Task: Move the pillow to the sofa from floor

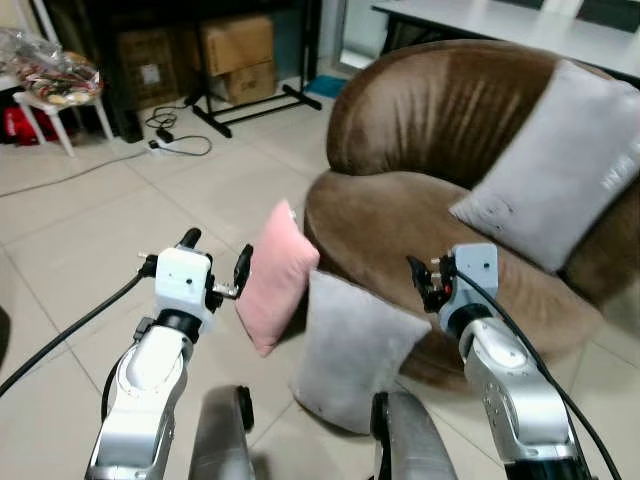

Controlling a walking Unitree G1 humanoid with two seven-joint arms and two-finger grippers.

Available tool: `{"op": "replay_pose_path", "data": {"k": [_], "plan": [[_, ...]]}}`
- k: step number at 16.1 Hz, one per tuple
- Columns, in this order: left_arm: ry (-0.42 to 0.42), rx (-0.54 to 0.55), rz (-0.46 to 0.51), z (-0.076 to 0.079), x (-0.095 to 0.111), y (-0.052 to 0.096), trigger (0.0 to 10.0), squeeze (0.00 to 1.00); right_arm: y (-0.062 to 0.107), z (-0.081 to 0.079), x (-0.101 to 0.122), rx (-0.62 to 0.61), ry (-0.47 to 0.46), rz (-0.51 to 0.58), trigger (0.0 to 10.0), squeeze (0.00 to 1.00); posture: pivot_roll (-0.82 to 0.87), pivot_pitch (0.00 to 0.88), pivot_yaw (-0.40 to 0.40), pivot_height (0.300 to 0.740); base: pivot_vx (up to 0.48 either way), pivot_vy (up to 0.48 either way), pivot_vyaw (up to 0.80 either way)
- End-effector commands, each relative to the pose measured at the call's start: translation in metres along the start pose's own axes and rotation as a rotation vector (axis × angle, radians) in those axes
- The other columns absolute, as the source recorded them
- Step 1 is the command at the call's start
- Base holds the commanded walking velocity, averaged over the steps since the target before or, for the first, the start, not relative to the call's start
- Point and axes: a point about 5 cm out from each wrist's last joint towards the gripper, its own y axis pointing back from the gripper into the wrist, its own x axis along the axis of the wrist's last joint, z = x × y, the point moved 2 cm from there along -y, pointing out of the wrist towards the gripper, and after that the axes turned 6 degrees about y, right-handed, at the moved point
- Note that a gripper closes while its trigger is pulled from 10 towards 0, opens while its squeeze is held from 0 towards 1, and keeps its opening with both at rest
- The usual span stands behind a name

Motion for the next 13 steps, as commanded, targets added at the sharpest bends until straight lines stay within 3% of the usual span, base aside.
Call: {"op": "replay_pose_path", "data": {"k": [1,3,13], "plan": [[-0.008,-0.016,0.002,0.0033,0.0010,-0.0017,10.0,0.00,-0.0009,0.0034,0.0017,-0.001,0.011,0.003,10.0,0.00,-0.03,0.000,-0.052,0.517,0.000,0.000,0.00],[-0.001,-0.032,0.008,0.0045,0.0014,-0.0015,10.0,0.00,-0.0011,0.0032,0.0006,0.001,0.014,0.000,10.0,0.00,-0.03,0.000,-0.053,0.517,0.000,0.000,0.00],[0.006,-0.042,0.011,0.0033,0.0020,-0.0014,10.0,0.00,-0.0046,0.0024,0.0017,0.009,0.013,0.005,10.0,0.00,-0.03,0.000,-0.056,0.517,0.355,0.000,0.00]]}}
